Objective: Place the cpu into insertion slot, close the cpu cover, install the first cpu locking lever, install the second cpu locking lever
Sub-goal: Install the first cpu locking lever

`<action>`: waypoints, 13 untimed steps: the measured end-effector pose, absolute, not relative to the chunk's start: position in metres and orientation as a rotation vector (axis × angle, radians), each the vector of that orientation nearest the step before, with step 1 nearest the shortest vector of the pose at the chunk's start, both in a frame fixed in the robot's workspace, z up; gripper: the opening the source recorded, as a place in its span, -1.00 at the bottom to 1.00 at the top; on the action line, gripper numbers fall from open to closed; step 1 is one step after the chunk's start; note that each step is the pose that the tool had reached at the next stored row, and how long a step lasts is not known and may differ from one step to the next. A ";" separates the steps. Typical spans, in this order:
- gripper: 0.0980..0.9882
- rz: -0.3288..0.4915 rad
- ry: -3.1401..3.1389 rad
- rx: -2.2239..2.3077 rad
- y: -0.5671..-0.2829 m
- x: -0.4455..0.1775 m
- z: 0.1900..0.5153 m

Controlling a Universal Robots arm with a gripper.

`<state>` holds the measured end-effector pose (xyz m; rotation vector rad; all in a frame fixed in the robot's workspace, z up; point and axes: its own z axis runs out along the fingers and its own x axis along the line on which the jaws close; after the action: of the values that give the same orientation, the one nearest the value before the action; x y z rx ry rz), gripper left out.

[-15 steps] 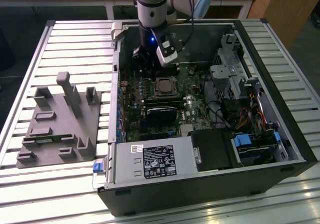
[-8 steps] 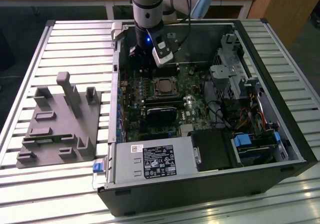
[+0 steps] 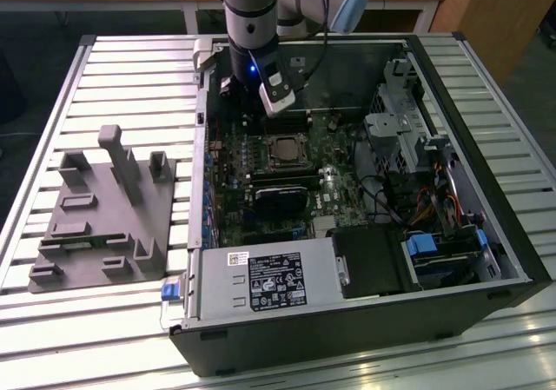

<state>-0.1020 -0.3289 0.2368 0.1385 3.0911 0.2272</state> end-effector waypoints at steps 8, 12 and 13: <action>-0.98 0.387 3.080 0.140 -0.329 -0.108 0.237; -0.98 0.398 3.079 0.140 -0.329 -0.107 0.237; -0.98 0.398 3.079 0.140 -0.329 -0.107 0.237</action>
<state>-0.1065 -0.3291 0.2368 0.1399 3.0787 0.3984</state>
